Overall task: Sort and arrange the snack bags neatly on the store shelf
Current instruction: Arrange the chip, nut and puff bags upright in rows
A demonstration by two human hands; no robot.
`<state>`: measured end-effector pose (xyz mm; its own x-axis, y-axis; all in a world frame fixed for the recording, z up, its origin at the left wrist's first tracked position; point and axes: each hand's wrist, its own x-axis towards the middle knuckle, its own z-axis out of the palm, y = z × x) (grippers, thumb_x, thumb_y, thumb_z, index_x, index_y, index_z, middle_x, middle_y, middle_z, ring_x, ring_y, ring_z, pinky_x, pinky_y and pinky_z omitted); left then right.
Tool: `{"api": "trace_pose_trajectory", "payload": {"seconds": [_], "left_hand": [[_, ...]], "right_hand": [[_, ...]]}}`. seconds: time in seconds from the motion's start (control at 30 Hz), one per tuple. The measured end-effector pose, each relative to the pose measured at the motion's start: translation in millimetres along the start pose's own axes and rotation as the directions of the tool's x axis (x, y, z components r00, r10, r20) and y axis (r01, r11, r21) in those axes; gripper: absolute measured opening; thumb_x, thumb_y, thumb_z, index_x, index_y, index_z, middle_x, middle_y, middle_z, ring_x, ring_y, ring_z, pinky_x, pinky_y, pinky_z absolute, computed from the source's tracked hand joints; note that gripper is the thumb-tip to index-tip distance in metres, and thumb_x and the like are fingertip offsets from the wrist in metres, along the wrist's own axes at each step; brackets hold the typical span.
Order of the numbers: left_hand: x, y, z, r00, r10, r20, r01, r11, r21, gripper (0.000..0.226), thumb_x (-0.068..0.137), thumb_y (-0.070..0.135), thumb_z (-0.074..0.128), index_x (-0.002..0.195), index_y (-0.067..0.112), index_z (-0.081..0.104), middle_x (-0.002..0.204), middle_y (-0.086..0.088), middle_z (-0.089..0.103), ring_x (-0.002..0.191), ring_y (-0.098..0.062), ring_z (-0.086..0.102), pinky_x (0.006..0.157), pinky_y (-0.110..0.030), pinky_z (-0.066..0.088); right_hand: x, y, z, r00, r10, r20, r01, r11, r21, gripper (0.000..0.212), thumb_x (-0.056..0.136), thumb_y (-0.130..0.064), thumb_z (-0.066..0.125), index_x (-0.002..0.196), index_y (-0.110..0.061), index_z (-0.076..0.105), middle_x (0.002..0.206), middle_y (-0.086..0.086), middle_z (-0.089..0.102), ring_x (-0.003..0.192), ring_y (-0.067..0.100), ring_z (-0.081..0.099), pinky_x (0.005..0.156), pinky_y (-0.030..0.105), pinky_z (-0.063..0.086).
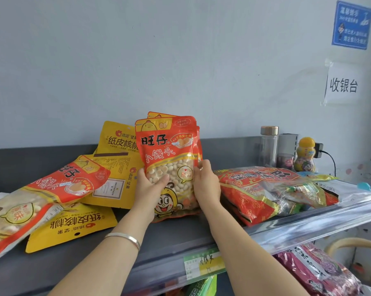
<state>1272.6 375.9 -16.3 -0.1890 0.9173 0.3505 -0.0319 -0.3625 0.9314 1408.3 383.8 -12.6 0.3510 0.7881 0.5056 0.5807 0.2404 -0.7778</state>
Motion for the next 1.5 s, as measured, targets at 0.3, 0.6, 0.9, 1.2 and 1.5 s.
{"api": "trace_pose_trajectory", "payload": {"seconds": [0.3,0.6,0.9,1.2,1.5], "left_hand": [[-1.3,1.7,-1.5,0.999,0.02,-0.047,-0.023,0.998,-0.051,0.051,0.087,0.014,0.066,0.128,0.016,0.036,0.117,0.001,0.05,0.107,-0.018,0.049,0.085,-0.035,0.039],[-7.0,2.1,3.6,0.996,0.086,0.001,-0.086,0.996,0.036,0.067,0.092,0.021,0.059,0.145,0.017,0.018,0.126,0.006,0.039,0.11,-0.01,0.037,0.092,-0.03,0.035],[-3.1,-9.1,13.1,0.954,0.093,0.284,-0.153,0.968,0.197,0.077,0.09,0.017,0.06,0.146,0.033,0.009,0.138,0.006,0.036,0.131,-0.013,0.034,0.102,-0.032,0.034],[-2.1,-22.6,10.3,0.877,0.128,0.463,-0.465,0.475,0.747,0.114,0.073,0.046,0.074,0.145,0.042,-0.014,0.153,0.001,-0.015,0.141,-0.029,0.005,0.112,-0.043,0.023],[-5.1,-4.5,14.7,0.92,0.22,0.324,-0.389,0.61,0.691,0.075,0.079,0.042,0.071,0.142,0.031,0.032,0.155,-0.004,0.003,0.139,-0.033,0.013,0.111,-0.048,0.023]], "right_hand": [[-3.1,7.3,-4.7,0.982,0.073,0.174,-0.116,0.961,0.251,0.011,0.101,-0.022,0.042,0.102,-0.015,0.05,0.1,-0.001,0.058,0.088,0.011,0.056,0.065,0.02,0.047],[-4.9,5.4,-7.5,0.999,0.031,0.013,-0.032,0.992,0.118,0.016,0.101,-0.026,0.044,0.109,-0.015,0.053,0.1,0.003,0.063,0.091,0.021,0.061,0.079,0.041,0.056],[-7.5,10.3,-7.1,0.999,0.021,0.032,-0.024,0.993,0.115,0.053,0.099,-0.025,0.045,0.148,-0.02,0.026,0.136,0.014,0.037,0.12,0.027,0.042,0.097,0.034,0.036],[-6.7,11.7,-6.1,0.996,-0.089,-0.012,0.087,0.993,-0.083,0.05,0.096,-0.001,0.039,0.144,-0.014,0.033,0.149,0.014,0.026,0.132,0.029,0.036,0.102,0.035,0.039],[-18.1,-17.4,-28.1,0.985,-0.15,0.091,0.164,0.972,-0.171,0.051,0.095,-0.004,0.041,0.144,-0.015,0.036,0.155,0.013,0.019,0.139,0.032,0.028,0.108,0.043,0.037]]}}
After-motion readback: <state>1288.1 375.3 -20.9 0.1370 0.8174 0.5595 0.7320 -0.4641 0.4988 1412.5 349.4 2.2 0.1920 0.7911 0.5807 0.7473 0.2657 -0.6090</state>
